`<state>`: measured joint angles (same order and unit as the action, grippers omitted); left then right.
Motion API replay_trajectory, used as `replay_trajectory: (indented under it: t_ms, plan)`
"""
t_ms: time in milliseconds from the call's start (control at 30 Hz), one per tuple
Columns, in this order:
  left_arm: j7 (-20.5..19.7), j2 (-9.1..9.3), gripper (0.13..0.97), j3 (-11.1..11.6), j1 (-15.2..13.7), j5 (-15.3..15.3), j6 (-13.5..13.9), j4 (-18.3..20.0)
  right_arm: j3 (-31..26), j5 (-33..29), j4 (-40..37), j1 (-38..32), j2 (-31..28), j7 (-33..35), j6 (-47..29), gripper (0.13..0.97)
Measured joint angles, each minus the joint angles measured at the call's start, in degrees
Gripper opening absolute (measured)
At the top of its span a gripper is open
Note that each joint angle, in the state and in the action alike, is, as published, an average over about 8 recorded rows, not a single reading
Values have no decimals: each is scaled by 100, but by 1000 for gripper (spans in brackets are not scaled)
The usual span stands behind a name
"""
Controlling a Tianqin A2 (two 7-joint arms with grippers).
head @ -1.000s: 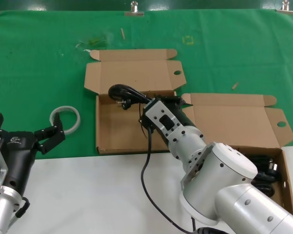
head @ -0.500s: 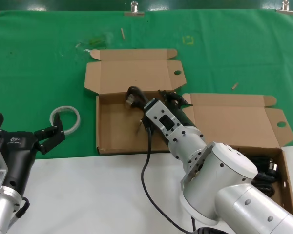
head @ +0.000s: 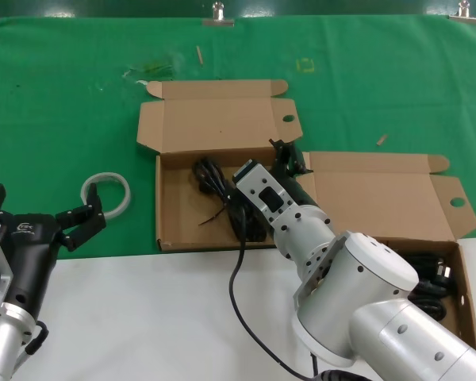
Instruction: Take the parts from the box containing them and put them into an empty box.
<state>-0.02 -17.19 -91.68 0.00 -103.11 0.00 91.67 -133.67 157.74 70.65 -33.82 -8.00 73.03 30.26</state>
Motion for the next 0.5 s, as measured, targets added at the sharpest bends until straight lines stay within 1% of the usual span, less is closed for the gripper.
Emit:
replay_trajectory:
  t_ms: [167, 200, 467, 500]
  plan:
    - [0, 0, 965, 0, 0, 0, 0, 0, 0, 0, 0, 0, 0, 0, 0, 679]
    - [0, 0, 965, 0, 0, 0, 0, 0, 0, 0, 0, 0, 0, 0, 0, 679]
    - [0, 0, 965, 0, 0, 0, 0, 0, 0, 0, 0, 0, 0, 0, 0, 841]
    - [0, 0, 965, 0, 0, 0, 0, 0, 0, 0, 0, 0, 0, 0, 0, 841]
